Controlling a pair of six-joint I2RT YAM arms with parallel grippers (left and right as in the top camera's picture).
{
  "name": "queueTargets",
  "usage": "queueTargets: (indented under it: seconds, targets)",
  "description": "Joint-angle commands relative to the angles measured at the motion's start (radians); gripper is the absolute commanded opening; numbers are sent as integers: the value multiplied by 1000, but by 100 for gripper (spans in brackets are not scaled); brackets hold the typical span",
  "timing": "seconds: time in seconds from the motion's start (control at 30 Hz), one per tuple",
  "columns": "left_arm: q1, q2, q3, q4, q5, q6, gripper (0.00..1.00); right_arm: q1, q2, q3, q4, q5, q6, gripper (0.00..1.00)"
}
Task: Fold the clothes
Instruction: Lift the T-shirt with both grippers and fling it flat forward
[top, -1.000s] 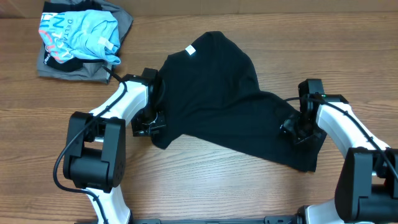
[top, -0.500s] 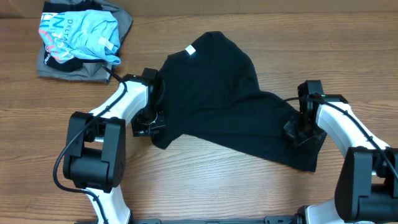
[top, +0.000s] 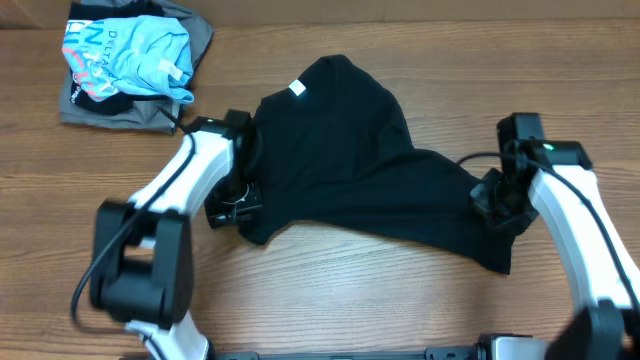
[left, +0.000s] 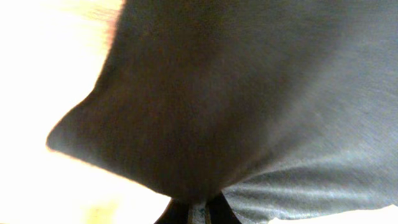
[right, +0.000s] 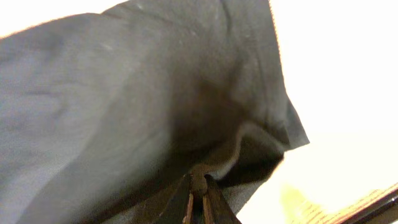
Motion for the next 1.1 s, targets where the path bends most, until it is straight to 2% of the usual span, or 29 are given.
queueTargets:
  seconds: [0.0, 0.23, 0.37, 0.67, 0.9, 1.07]
  targets:
    - [2, -179, 2, -43, -7, -26, 4, 0, -165, 29, -34, 12, 27, 4]
    - [2, -393, 5, -107, -7, -40, 4, 0, -392, 69, -89, -2, 26, 4]
    - [2, -570, 72, -152, -7, -40, 4, 0, -484, 212, -157, -1, 25, 4]
    - [-37, -785, 483, -292, -9, -29, 4, 0, -500, 661, -326, 4, -8, 4]
    - [-49, -794, 808, -418, -16, -27, 4, 0, -500, 942, -411, 13, -35, 4]
    - [-48, -794, 943, -380, -83, -20, 4, 0, -499, 1079, -392, 125, -34, 4]
